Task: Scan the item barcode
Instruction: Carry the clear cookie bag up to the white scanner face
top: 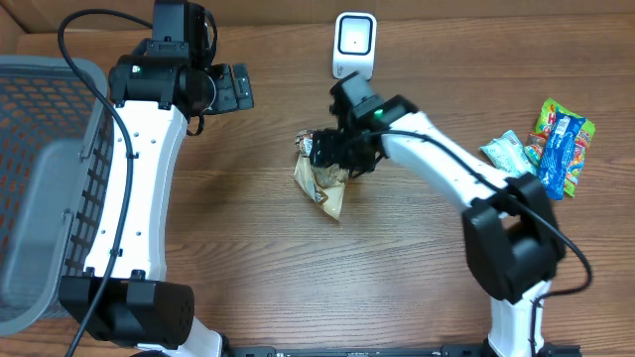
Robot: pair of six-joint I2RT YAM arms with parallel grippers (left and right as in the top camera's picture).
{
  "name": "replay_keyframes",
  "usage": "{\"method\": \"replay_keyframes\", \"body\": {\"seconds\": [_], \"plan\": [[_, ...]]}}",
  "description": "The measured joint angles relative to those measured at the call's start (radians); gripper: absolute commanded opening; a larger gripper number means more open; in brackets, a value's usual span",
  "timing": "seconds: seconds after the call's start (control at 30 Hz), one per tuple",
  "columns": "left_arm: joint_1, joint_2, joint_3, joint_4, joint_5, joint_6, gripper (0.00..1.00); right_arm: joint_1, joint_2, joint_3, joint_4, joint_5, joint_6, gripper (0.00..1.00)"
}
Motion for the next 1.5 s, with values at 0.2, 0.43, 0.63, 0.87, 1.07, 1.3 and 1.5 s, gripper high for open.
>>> {"method": "replay_keyframes", "body": {"seconds": [0.2, 0.43, 0.63, 0.87, 1.07, 1.3, 1.5], "plan": [[0.0, 0.0, 0.0, 0.0, 0.0, 0.0, 1.0, -0.097, -0.018, -0.003, 0.037, -0.013, -0.007, 0.86], [0.0, 0.0, 0.0, 0.0, 0.0, 0.0, 1.0, -0.112, 0.08, -0.015, 0.04, -0.115, 0.007, 0.87], [0.0, 0.0, 0.0, 0.0, 0.0, 0.0, 1.0, -0.103, 0.13, -0.055, 0.061, -0.171, 0.046, 0.82], [0.0, 0.0, 0.0, 0.0, 0.0, 0.0, 1.0, -0.102, 0.162, -0.056, 0.129, -0.217, 0.106, 0.58], [0.0, 0.0, 0.0, 0.0, 0.0, 0.0, 1.0, -0.084, 0.197, -0.054, 0.193, -0.262, 0.143, 0.08], [0.0, 0.0, 0.0, 0.0, 0.0, 0.0, 1.0, -0.09, 0.197, -0.051, 0.193, -0.282, 0.122, 0.04], [0.0, 0.0, 0.0, 0.0, 0.0, 0.0, 1.0, -0.111, 0.142, -0.051, 0.177, -0.223, 0.004, 0.04]]}}
